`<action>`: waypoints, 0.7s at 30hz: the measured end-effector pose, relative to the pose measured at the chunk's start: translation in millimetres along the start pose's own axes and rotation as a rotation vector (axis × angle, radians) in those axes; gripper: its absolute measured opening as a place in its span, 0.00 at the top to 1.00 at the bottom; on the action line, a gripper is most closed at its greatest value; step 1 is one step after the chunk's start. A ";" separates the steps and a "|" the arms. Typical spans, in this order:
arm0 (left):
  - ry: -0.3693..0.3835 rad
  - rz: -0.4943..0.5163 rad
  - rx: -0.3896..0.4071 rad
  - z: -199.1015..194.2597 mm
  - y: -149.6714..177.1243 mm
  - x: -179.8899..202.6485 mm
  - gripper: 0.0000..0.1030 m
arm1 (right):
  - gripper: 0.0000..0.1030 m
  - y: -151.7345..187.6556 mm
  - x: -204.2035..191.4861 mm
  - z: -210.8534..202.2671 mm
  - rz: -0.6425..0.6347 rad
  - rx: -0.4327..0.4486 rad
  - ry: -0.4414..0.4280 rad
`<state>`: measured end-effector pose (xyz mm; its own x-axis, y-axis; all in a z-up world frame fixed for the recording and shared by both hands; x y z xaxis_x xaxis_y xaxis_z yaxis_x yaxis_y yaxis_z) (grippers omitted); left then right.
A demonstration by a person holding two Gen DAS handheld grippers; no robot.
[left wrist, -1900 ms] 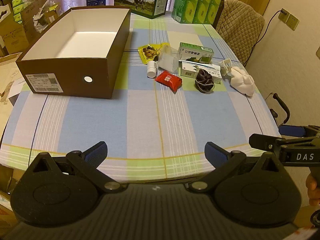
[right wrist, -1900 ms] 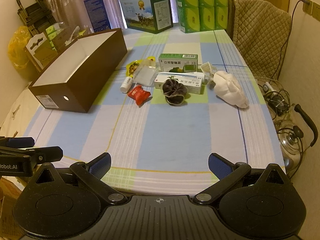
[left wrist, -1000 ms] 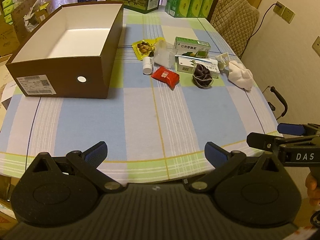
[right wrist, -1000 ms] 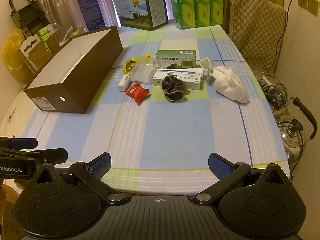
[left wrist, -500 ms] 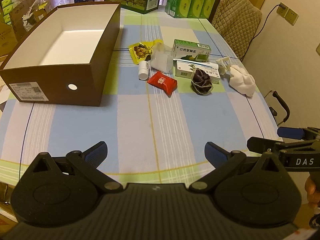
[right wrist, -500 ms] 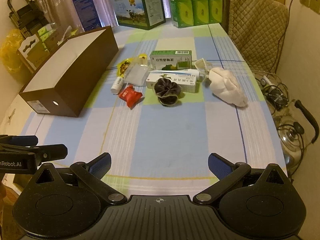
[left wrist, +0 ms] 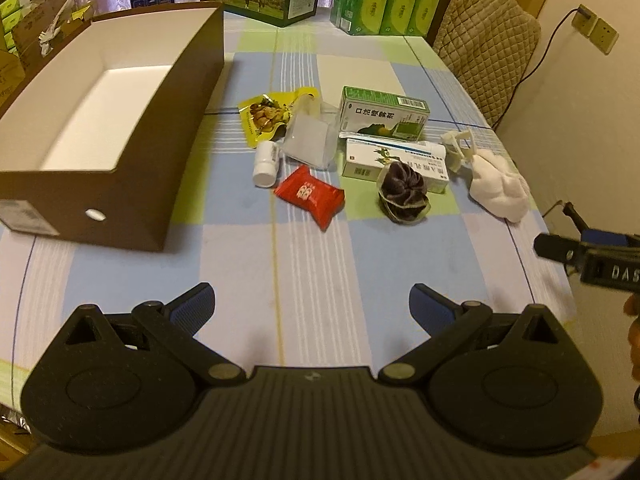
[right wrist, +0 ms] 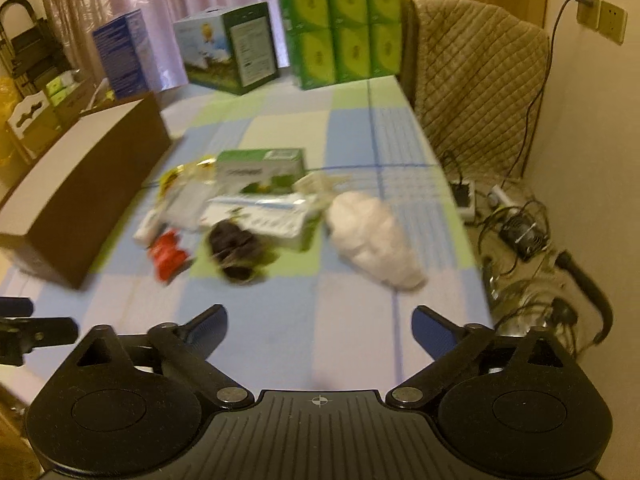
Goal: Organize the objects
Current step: 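Move both tools toward the items on the table, then grasp the white cloth with the right tool while the left tool grasps the red candy packet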
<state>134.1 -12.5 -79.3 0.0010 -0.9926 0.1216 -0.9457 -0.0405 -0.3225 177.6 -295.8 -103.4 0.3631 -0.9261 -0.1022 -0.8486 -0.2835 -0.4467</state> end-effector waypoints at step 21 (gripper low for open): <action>-0.103 -0.185 -0.002 68.9 -59.4 -4.3 0.10 | 0.21 -71.3 50.8 96.6 -0.141 -0.028 -0.006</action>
<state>212.7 -13.8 -125.4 0.2076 -0.9748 0.0817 -0.9271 -0.2227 -0.3015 293.7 -298.6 -162.5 0.4819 -0.8751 -0.0450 -0.7990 -0.4178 -0.4324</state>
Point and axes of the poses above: each gripper's, at about its wrist camera, not at the fingertips, and z roughly the way its jaws point, x to its right, y to its underside, the point moved 5 cm from there along z, roughly the way its jaws point, and after that the axes turned 12 degrees about -x, right-handed, at the moved point
